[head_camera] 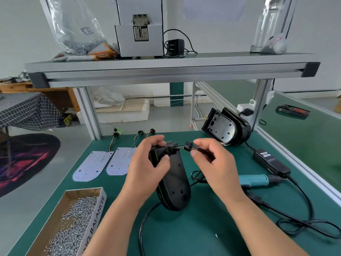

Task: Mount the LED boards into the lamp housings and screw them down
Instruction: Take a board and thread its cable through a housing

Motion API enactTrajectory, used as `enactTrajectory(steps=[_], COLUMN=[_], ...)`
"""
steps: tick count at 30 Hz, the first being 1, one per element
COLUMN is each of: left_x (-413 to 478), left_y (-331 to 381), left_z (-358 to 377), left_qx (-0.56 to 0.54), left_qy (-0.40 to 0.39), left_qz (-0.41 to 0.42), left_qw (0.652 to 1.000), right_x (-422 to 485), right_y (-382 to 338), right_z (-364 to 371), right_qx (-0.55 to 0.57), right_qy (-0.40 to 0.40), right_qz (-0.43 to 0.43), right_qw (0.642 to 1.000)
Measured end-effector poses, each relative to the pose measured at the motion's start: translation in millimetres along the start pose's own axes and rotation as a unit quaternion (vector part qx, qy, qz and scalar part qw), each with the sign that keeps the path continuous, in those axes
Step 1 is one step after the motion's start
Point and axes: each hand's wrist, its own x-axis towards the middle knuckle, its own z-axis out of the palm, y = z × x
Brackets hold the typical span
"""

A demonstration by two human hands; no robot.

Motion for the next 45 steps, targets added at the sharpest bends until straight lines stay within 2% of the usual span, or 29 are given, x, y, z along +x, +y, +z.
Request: enactTrajectory(steps=[2,4,6,9,11,14,16,18,20,22,24,26,28,32,34,37,40,43,45], left_x=[2,3,3,3,3,-1,-1,1,1,2,3,4,4,4,3,0,-4,-7,-5], left_y=[-3,-5,-5,-2,1,3,-4,-14,-20,-25,-30,-34,-36,-40,-43,-43,-33,-23,-23], left_z=[-1,-2,-3,-5,-5,3,9,14,19,21,20,19,19,17,15,14,23,35,37], left_qx=[0.0,0.0,-0.013,-0.047,-0.071,-0.108,-0.13,-0.16,-0.184,-0.192,-0.195,-0.193,-0.186,-0.128,-0.022,0.13,0.129,0.109,0.118], left_qy=[0.042,0.078,0.111,0.156,0.156,0.107,0.07,0.034,0.012,0.011,0.015,0.006,-0.008,-0.015,-0.029,-0.068,-0.093,-0.108,-0.088], left_qz=[0.001,-0.003,-0.007,-0.013,-0.01,-0.031,-0.075,-0.126,-0.164,-0.186,-0.199,-0.206,-0.218,-0.21,-0.169,-0.085,0.009,0.068,0.081], left_qw=[0.999,0.997,0.994,0.986,0.985,0.988,0.986,0.979,0.969,0.964,0.96,0.959,0.958,0.969,0.985,0.986,0.987,0.986,0.986], right_x=[2,3,4,13,18,17,13,12,13,14,17,17,13,9,9,8,6,6,6], right_y=[10,18,21,26,28,26,27,29,30,32,33,31,33,34,33,29,28,29,30], right_z=[0,3,1,-16,-28,-26,-19,-15,-15,-18,-20,-17,-10,1,6,12,17,18,18], right_qx=[-0.094,-0.209,-0.275,-0.298,-0.251,-0.043,0.04,0.059,0.001,-0.144,-0.296,-0.359,-0.357,-0.332,-0.329,-0.307,-0.286,-0.253,-0.234], right_qy=[-0.018,0.0,0.04,0.14,0.185,0.215,0.242,0.255,0.23,0.171,0.096,0.019,-0.037,-0.07,-0.06,-0.001,0.027,-0.024,-0.056], right_qz=[-0.024,-0.069,-0.093,-0.093,-0.074,0.007,0.05,0.071,0.06,0.026,-0.032,-0.086,-0.14,-0.161,-0.17,-0.187,-0.206,-0.223,-0.218], right_qw=[0.995,0.976,0.956,0.94,0.947,0.976,0.968,0.962,0.971,0.974,0.95,0.929,0.923,0.927,0.927,0.933,0.935,0.941,0.946])
